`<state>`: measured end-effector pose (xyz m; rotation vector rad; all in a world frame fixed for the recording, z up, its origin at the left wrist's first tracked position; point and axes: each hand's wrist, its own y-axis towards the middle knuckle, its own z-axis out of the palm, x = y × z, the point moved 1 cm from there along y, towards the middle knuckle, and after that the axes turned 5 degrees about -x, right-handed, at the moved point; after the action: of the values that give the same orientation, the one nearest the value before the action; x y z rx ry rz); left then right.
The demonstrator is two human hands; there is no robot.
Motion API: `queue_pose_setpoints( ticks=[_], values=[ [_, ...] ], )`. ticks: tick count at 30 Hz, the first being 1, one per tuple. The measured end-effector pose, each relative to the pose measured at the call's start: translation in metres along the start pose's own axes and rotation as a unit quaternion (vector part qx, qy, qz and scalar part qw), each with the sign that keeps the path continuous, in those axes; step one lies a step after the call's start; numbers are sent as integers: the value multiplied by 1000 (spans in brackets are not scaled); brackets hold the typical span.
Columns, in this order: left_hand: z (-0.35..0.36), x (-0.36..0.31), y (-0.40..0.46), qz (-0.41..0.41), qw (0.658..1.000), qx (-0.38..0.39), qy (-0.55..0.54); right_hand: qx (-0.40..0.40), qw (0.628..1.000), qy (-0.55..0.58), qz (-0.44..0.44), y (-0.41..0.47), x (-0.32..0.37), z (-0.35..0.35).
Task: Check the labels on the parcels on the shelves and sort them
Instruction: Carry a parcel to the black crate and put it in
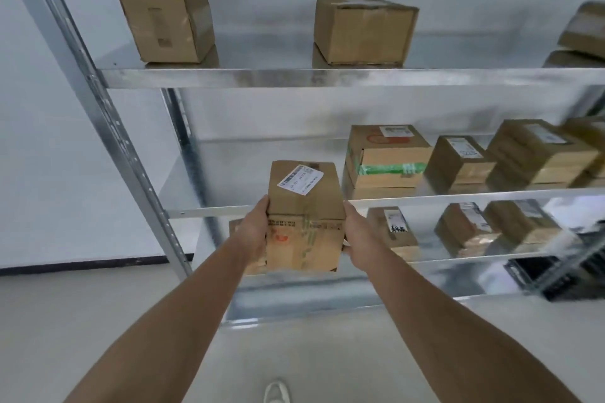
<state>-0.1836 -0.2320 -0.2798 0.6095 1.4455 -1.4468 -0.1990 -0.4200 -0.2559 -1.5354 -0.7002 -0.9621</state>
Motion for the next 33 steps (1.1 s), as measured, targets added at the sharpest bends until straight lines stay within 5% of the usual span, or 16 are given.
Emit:
queue_pose_setpoints(
  ticks=[9, 20, 33],
  values=[
    [40, 71, -132, -20, 999, 32, 35, -30, 999, 20, 16, -96, -65, -99],
    [108, 88, -154, -3, 987, 138, 82, -127, 990, 63, 9, -133, -68, -176],
    [367, 171, -207, -38, 930, 319, 177, -319, 929, 188, 19, -157, -97, -415]
  ],
)
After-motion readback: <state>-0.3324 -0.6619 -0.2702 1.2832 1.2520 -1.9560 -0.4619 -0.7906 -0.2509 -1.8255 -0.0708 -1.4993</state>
